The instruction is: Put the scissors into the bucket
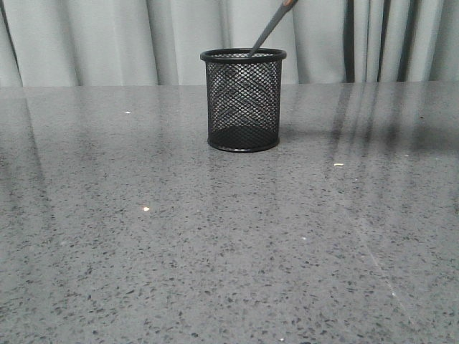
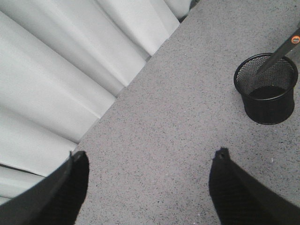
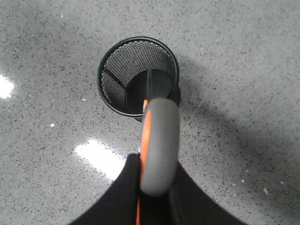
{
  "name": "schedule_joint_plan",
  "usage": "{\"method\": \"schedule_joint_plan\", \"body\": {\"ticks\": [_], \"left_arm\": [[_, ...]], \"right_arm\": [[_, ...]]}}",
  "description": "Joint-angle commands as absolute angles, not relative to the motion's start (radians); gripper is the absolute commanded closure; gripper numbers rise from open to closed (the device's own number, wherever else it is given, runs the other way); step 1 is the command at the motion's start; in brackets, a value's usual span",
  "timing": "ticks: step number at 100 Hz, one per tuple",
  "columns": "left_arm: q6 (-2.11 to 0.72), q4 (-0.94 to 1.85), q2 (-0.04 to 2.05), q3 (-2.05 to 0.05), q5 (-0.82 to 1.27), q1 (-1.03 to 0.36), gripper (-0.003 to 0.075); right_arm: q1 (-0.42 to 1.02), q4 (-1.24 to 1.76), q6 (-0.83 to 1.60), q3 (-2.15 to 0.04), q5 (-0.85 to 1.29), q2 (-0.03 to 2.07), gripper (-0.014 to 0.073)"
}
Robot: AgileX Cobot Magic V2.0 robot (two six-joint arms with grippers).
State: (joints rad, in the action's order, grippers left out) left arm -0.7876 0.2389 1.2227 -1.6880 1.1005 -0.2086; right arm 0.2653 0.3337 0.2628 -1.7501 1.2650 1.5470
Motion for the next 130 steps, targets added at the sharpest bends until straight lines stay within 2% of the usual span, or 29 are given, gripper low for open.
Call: {"method": "schedule_joint_plan", "body": {"ticks": [1, 62, 130], "left_arm": [[-0.774, 0.271, 1.201, -1.719, 1.039, -0.206, 0.022], [-0.774, 0.285, 1.224, -1.717, 1.039, -0.206, 0.0227], [-0.774, 0.285, 1.239, -1.717, 1.039, -0.206, 0.0227]], "right_arm": [[0.265, 0.347, 0.263, -1.784, 1.295, 1.53, 0.0647], [0.265, 0.376, 0.263, -1.827, 1.295, 1.632, 0.0647], [0.288, 0.396, 0.263, -1.829, 1.295, 1.651, 0.0643]]}}
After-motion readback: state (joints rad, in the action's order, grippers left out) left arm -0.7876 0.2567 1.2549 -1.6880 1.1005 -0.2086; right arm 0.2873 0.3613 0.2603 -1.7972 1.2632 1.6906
